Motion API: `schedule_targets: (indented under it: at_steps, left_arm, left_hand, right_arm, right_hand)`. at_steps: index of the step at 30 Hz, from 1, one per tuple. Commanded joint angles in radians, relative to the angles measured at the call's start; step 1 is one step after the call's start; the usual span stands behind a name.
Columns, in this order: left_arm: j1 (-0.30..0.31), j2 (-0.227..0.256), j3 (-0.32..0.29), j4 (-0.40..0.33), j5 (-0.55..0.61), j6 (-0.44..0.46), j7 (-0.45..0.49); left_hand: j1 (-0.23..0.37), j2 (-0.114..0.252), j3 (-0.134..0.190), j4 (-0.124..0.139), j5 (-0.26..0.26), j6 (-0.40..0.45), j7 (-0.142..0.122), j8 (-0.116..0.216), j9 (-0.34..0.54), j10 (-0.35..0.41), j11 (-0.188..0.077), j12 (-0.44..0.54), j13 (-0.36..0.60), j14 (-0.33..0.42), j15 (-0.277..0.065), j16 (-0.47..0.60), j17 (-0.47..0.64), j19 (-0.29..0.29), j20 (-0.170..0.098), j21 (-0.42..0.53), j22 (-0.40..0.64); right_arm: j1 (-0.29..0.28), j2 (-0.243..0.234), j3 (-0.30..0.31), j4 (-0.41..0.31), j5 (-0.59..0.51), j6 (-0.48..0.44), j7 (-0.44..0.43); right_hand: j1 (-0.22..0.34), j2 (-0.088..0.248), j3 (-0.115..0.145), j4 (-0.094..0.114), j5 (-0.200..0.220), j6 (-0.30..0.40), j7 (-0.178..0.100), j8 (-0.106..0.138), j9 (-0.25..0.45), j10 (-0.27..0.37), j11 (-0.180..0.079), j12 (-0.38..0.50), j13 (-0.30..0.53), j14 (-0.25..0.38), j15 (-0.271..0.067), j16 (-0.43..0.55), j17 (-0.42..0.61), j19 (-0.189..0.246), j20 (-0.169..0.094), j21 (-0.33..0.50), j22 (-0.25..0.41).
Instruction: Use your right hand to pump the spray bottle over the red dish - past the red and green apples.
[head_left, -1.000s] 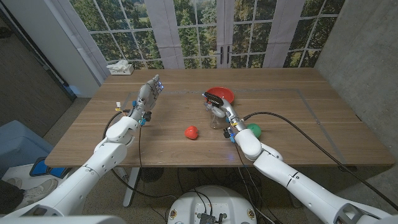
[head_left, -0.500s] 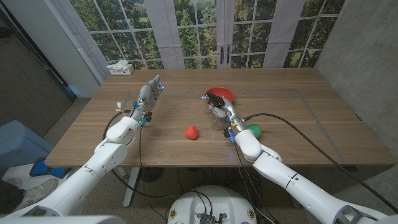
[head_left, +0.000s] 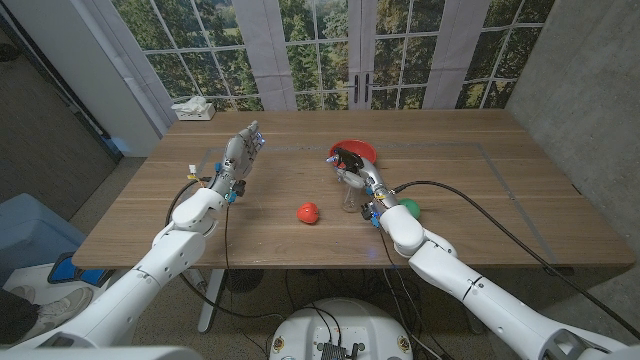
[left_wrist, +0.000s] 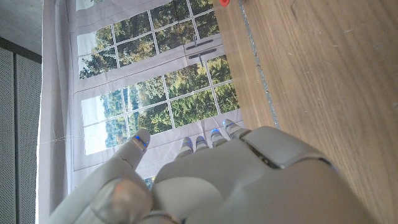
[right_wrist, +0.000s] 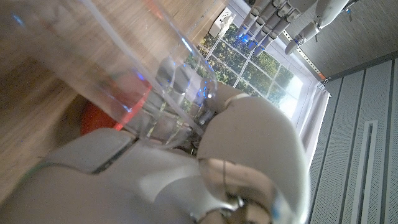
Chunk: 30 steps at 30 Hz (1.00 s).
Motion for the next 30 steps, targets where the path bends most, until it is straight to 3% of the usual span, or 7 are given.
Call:
schedule_targets:
  at_steps: [1,2,5,8,9,12,30]
  left_arm:
    - [0.011,0.002,-0.002,-0.015,0.002,0.0,0.009]
    - [0.013,0.004,-0.002,-0.018,0.005,0.002,0.014]
    - [0.014,0.002,-0.002,-0.017,-0.001,0.002,0.011]
    - [0.016,0.005,-0.003,-0.021,0.0,0.004,0.012]
    - [0.018,0.003,-0.003,-0.021,0.001,0.001,0.015]
    - [0.022,0.005,-0.004,-0.026,0.002,0.002,0.018]
    - [0.027,0.006,-0.007,-0.026,-0.002,-0.005,0.012]
  left_hand:
    - [-0.009,0.086,0.006,0.006,0.004,0.002,-0.002,0.002,0.001,-0.053,0.009,0.003,0.003,-0.104,-0.055,0.002,0.002,0.002,-0.067,-0.001,0.005]
    - [-0.009,0.086,0.006,0.006,0.004,0.002,-0.002,0.002,0.001,-0.053,0.009,0.003,0.003,-0.104,-0.055,0.002,0.002,0.002,-0.067,-0.001,0.005]
    - [-0.009,0.087,0.007,0.006,0.005,0.002,-0.004,0.002,0.001,-0.054,0.008,0.003,0.003,-0.105,-0.056,0.001,0.001,0.001,-0.067,-0.002,0.005]
    - [-0.007,0.08,0.007,0.001,0.004,0.005,-0.009,0.002,0.001,-0.055,0.006,0.002,0.003,-0.104,-0.058,0.0,-0.001,0.001,-0.067,-0.002,0.004]
    - [-0.007,0.076,0.006,-0.001,0.004,0.005,-0.011,0.002,0.001,-0.055,0.006,0.002,0.003,-0.105,-0.059,-0.001,-0.001,0.001,-0.068,-0.003,0.004]
    - [-0.005,0.072,0.005,-0.005,0.004,0.007,-0.014,0.003,0.001,-0.056,0.006,0.002,0.003,-0.105,-0.058,-0.001,-0.003,0.001,-0.067,-0.003,0.004]
    - [0.001,0.07,0.005,-0.018,0.003,0.01,-0.019,0.002,0.002,-0.058,0.008,0.001,0.003,-0.105,-0.058,-0.003,-0.005,0.002,-0.064,-0.004,0.004]
  right_arm:
    - [-0.004,-0.001,0.003,0.005,0.016,0.024,-0.001]
    - [-0.004,-0.001,0.004,0.006,0.018,0.03,-0.001]
    - [-0.009,0.003,0.008,0.003,0.014,0.033,-0.016]
    - [-0.015,0.012,0.011,0.008,0.003,0.046,-0.041]
    - [-0.019,0.016,0.014,0.01,0.01,0.053,-0.045]
    - [-0.015,0.003,0.011,-0.002,0.013,0.029,-0.024]
    - [-0.03,-0.014,0.031,-0.049,0.029,0.013,-0.023]
  right_hand:
    - [0.095,0.044,-0.001,-0.024,0.005,-0.006,-0.014,0.091,0.12,0.007,0.008,0.031,0.068,0.002,-0.143,0.152,0.036,0.002,-0.138,0.008,-0.02]
    - [0.1,0.045,-0.004,-0.028,0.005,-0.014,-0.015,0.113,0.153,0.003,0.007,0.035,0.085,0.003,-0.142,0.153,0.034,0.001,-0.135,0.011,-0.026]
    - [0.119,0.042,-0.022,-0.036,0.005,-0.013,-0.017,0.233,0.314,0.019,0.012,0.067,0.161,0.003,-0.138,0.155,0.032,-0.004,-0.136,0.028,-0.06]
    - [0.145,0.038,-0.037,-0.041,0.01,-0.004,-0.022,0.379,0.512,0.038,0.014,0.094,0.242,0.007,-0.136,0.162,0.033,-0.009,-0.121,0.06,-0.109]
    - [0.148,0.039,-0.039,-0.04,0.011,0.011,-0.017,0.402,0.531,0.045,0.013,0.099,0.254,0.007,-0.135,0.164,0.033,-0.009,-0.114,0.067,-0.117]
    - [0.156,0.035,-0.041,-0.045,0.015,0.042,-0.015,0.425,0.537,0.063,0.006,0.108,0.27,0.01,-0.135,0.169,0.034,-0.007,-0.102,0.078,-0.13]
    - [0.164,0.024,-0.046,-0.048,0.018,0.061,-0.006,0.457,0.53,0.091,0.011,0.09,0.274,0.005,-0.135,0.171,0.033,0.0,-0.119,0.096,-0.202]
